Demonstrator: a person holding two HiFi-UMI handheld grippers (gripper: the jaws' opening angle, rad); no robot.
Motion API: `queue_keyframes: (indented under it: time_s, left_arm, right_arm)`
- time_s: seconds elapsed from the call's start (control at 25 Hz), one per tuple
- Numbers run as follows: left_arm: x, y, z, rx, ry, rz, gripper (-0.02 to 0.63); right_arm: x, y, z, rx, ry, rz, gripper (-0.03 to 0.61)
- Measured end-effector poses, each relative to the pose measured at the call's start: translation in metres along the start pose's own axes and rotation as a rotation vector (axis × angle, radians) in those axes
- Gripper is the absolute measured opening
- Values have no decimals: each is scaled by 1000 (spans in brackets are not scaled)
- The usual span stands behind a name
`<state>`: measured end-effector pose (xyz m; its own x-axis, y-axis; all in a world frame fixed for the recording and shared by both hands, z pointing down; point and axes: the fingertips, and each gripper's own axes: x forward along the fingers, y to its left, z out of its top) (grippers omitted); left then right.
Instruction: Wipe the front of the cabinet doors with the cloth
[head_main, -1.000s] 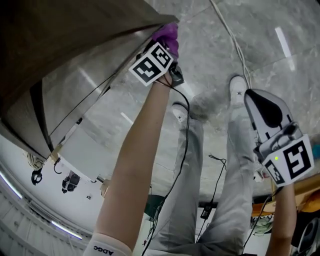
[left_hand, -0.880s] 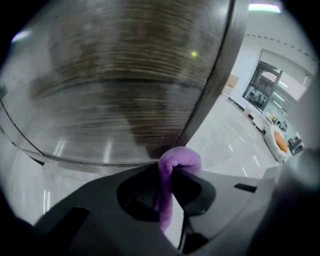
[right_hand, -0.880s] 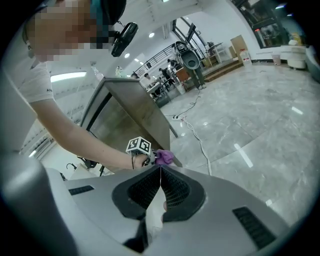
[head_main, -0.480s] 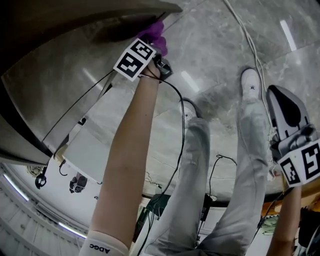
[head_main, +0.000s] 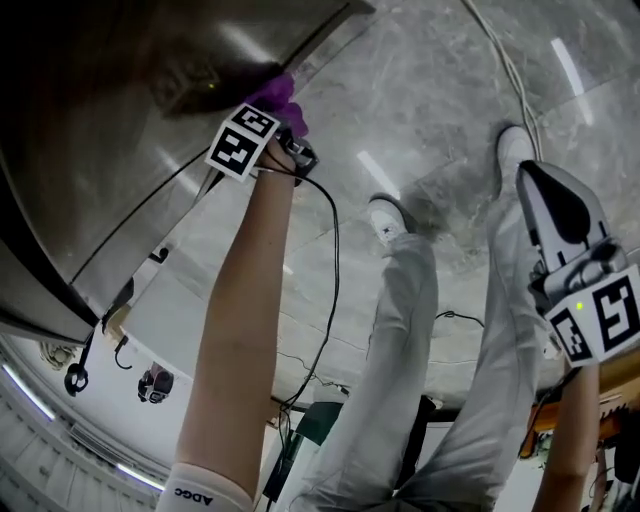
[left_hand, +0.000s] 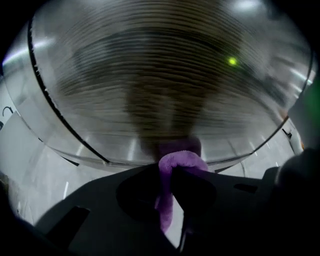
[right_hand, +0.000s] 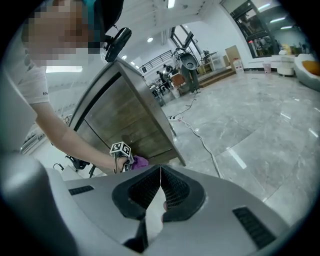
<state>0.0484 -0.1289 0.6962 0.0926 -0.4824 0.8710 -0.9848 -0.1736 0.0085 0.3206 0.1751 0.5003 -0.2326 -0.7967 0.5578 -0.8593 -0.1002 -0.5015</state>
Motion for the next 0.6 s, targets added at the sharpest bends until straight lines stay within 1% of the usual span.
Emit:
queue_keyframes:
  time_s: [0.16, 0.28, 0.52, 0.6]
  left_arm:
    - [-3, 38, 1, 6, 10, 3, 52]
    - [-5, 66, 0, -26, 14, 15, 52]
    - [-18, 117, 4, -87, 8, 50, 52]
    - [-29, 125, 6, -43, 2, 42, 52]
  right_arm:
    - [8, 25, -13, -6, -6, -6, 26]
    - [14, 45, -24, -2, -3, -10, 26]
    - [27, 92, -21, -29, 2, -12, 26]
    - [27, 109, -15, -31, -2, -15, 26]
